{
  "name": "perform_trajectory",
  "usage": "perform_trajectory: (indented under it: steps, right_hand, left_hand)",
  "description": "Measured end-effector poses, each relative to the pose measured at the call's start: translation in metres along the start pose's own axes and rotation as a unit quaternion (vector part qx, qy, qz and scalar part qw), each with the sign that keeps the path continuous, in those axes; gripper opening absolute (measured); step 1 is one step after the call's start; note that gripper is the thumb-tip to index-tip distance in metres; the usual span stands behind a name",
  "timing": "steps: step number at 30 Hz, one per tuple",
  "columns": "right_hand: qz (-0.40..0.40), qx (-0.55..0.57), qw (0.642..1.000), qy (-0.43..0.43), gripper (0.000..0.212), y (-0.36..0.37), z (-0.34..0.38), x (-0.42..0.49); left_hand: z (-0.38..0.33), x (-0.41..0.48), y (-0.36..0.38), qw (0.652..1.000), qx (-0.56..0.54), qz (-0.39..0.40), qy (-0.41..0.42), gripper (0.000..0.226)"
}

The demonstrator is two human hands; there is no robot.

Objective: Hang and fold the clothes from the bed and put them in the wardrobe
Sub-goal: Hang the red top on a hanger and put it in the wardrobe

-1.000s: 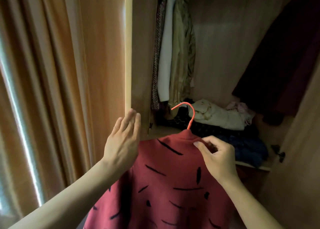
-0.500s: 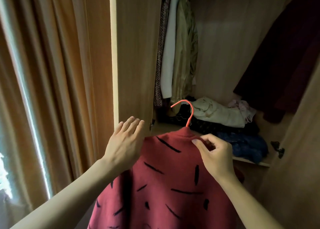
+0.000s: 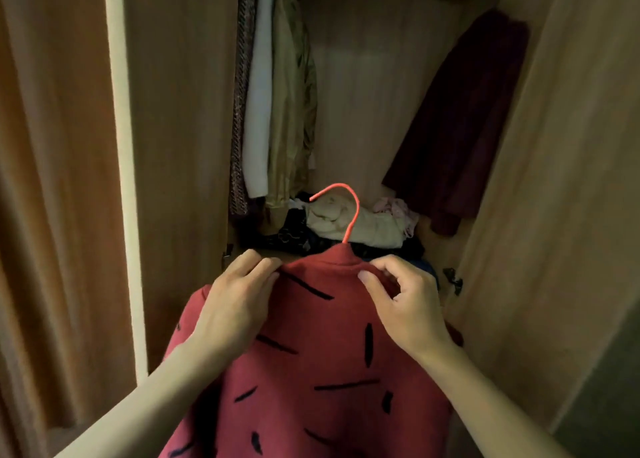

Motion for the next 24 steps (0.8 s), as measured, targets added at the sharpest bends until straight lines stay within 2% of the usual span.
perform_trajectory:
  steps: [2,4,7,11,16,24]
  right_hand:
    - [0.017,-0.024,0.999,-0.012,0.002,-0.013,-0.003,0.009]
    - [0.015,-0.047,0.999,-0.014,0.008,-0.027,-0.012,0.020]
    - [-0.005,-0.095,0.995,-0.002,0.006,-0.048,-0.030,0.038]
    - [-0.041,-0.102,0.994,-0.008,0.004,-0.068,-0.056,0.057]
    - [-0.109,-0.100,0.989,-0.013,0.006,-0.085,-0.101,0.084]
    - [-0.194,-0.071,0.976,-0.068,0.008,-0.104,-0.156,0.147]
  left_hand:
    - [-0.009,0.015,0.004,0.999,-0.015,-0.030,0.010,0.027]
    - [-0.016,0.030,0.009,0.998,-0.023,-0.051,0.021,0.027]
    - [-0.018,0.052,0.018,0.996,-0.035,-0.078,0.022,0.026]
    - [-0.014,0.082,0.038,0.993,-0.034,-0.109,0.027,0.023]
    - [-0.025,0.131,0.074,0.993,-0.008,-0.102,0.058,0.028]
    - [-0.033,0.212,0.117,0.987,0.043,-0.117,0.104,0.021]
Point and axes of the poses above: each hand's wrist, its own x-axis towards the middle knuckle, its own y-axis out of the palm, z = x × y, the point moved 10 cm from there along x, towards the middle knuckle, and after that the axes turned 6 degrees about x, right-handed, at the moved point
